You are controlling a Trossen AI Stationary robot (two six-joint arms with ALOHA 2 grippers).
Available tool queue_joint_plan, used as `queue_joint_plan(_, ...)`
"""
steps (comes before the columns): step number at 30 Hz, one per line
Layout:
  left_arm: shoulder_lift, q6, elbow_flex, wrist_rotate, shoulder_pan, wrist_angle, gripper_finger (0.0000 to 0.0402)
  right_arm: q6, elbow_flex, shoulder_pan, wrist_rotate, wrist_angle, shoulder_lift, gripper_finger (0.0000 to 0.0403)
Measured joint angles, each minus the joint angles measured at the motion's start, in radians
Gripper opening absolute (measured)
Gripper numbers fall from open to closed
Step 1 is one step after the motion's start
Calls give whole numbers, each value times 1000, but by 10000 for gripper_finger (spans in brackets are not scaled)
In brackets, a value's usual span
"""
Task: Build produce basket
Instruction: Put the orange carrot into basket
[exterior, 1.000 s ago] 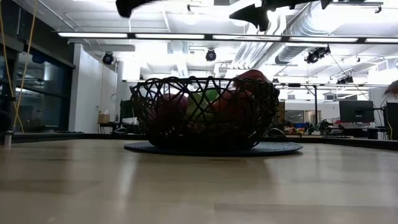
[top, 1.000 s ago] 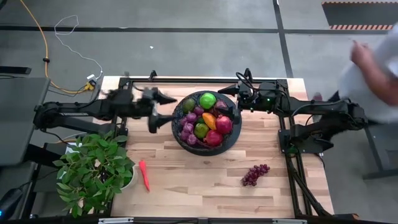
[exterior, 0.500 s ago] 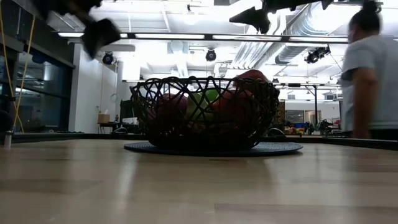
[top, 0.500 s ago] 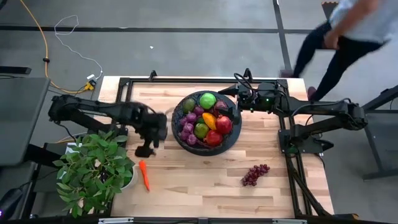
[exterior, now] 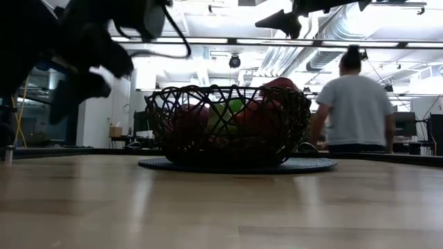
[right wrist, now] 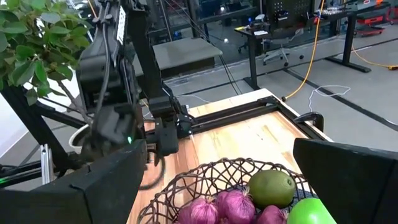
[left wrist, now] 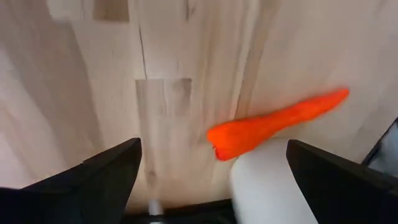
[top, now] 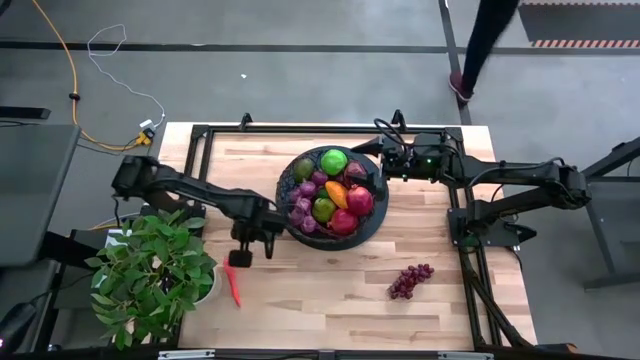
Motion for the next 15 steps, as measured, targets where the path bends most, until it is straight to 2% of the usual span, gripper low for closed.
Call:
queue_joint_plan(5,71,-248,0,53,-18,3,387,0,0,0,0,-26,0,385)
queue_joint_plan(8,97,-316,0,54,-56,4,383,0,0,0,0,-37,0,385)
queue_joint_plan(15,137,-511,0,57,-149,8,331,0,0,-1,0,-46,0,385)
